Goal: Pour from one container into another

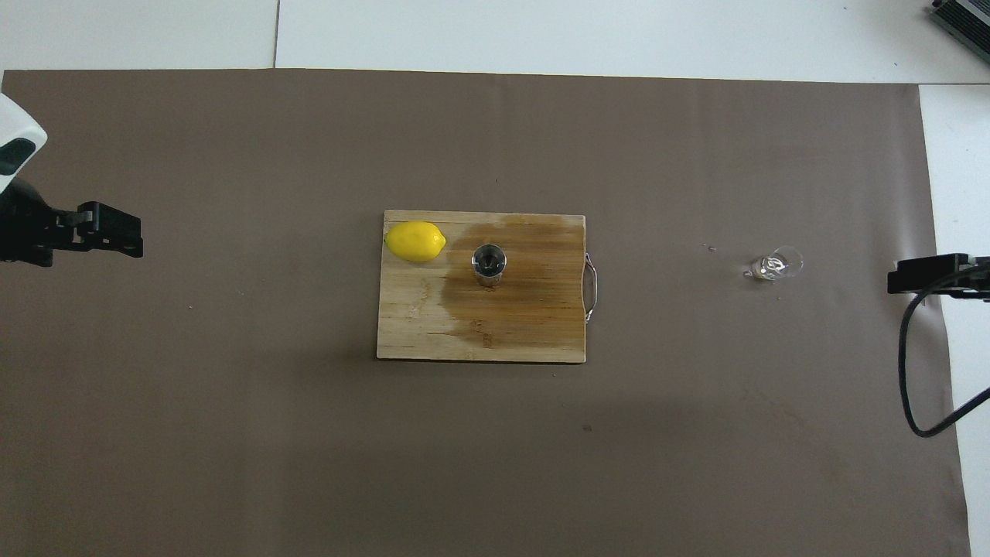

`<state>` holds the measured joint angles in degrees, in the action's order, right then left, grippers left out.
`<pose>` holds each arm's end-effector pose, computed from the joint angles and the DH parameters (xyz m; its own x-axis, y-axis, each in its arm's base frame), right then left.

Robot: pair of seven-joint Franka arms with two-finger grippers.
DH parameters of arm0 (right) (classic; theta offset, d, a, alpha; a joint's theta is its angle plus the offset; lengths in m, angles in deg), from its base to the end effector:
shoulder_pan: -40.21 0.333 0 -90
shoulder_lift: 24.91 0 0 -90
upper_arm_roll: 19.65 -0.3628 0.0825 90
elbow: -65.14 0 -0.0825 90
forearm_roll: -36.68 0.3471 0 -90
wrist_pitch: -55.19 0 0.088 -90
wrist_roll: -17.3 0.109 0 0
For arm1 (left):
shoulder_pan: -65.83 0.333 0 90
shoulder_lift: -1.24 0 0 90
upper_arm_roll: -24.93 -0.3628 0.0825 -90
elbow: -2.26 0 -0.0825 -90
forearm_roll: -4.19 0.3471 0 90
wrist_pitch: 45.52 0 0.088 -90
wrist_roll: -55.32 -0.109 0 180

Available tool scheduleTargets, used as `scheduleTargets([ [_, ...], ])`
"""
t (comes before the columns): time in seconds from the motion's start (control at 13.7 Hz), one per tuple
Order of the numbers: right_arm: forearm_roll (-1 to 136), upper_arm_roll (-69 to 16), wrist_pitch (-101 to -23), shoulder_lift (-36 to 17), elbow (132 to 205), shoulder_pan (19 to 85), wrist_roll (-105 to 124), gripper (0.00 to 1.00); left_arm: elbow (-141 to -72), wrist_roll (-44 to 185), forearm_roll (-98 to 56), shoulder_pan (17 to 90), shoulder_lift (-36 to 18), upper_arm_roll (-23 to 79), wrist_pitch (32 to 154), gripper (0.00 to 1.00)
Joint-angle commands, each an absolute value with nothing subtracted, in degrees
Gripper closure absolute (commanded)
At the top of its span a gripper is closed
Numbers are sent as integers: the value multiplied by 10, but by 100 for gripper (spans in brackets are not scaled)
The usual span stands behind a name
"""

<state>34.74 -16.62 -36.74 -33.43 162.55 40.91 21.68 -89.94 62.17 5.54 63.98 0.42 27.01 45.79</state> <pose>0.4664 -0.0251 0.6890 0.9918 -0.1155 0.0546 -0.1168 -0.9929 0.0219 0.5223 -0.0332 0.6471 0.9984 0.0504 -0.0269 0.0497 -0.9984 -0.0264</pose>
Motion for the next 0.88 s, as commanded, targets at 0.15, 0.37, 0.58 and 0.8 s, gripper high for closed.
scheduleTargets([
  [0.15, 354, -173, -347, -293, 1571, 392, 227, 0, -920, 628, 64, 642, 22, 271, 461, 0],
  [0.37, 349, -173, -360, -298, 1584, 392, 211, 0, -920, 628, 64, 642, 22, 271, 461, 0],
  [0.58, 343, -173, -378, -306, 1600, 392, 202, 0, -920, 628, 63, 642, 22, 271, 461, 0],
  [0.8, 344, -176, -356, -307, 1598, 392, 182, 0, -920, 628, 64, 642, 22, 271, 461, 0],
])
